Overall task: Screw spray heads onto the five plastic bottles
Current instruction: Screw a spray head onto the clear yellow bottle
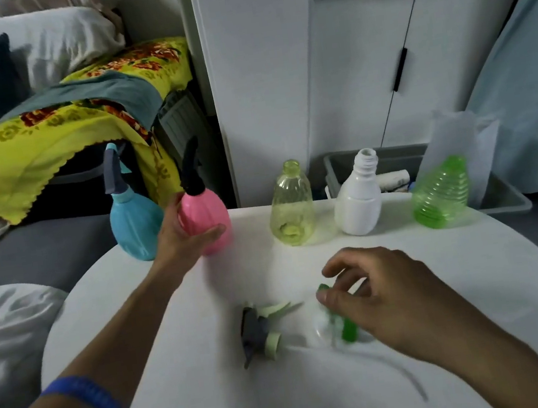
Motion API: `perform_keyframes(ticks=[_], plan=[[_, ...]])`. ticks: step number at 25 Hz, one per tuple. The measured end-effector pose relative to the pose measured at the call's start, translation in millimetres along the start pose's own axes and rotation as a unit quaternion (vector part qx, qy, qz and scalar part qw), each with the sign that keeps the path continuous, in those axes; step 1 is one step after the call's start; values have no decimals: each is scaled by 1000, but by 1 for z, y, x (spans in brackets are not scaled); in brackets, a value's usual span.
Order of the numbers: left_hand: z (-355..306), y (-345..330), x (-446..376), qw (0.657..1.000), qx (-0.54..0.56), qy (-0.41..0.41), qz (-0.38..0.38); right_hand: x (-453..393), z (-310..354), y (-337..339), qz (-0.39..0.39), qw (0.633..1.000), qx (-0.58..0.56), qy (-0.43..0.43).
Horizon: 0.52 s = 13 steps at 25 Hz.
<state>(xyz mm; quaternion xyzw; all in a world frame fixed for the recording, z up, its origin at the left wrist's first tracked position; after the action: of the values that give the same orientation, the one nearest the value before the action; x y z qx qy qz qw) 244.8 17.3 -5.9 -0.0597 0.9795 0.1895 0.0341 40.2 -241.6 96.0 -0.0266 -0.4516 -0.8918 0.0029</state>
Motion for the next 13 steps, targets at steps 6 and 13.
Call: perform_keyframes(ticks=[6, 13], plan=[[9, 10, 36, 997, -34, 61, -27, -8, 12, -44, -6, 989, 98, 114], [0, 41, 98, 991, -91, 80, -59, -9, 24, -121, 41, 928, 320, 186]])
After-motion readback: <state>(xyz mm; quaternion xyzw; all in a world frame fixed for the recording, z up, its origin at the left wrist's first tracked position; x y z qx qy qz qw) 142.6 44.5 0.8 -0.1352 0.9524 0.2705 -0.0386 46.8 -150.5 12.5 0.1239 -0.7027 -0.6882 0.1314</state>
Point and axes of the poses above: each hand's wrist, its own x-axis away from the middle knuckle, its own y-axis out of the back of the hand, z = x × y, the point moved 2 cm from there along -x, towards the middle knuckle, and after that the axes turned 1 degree about x, right-handed, at the moved point
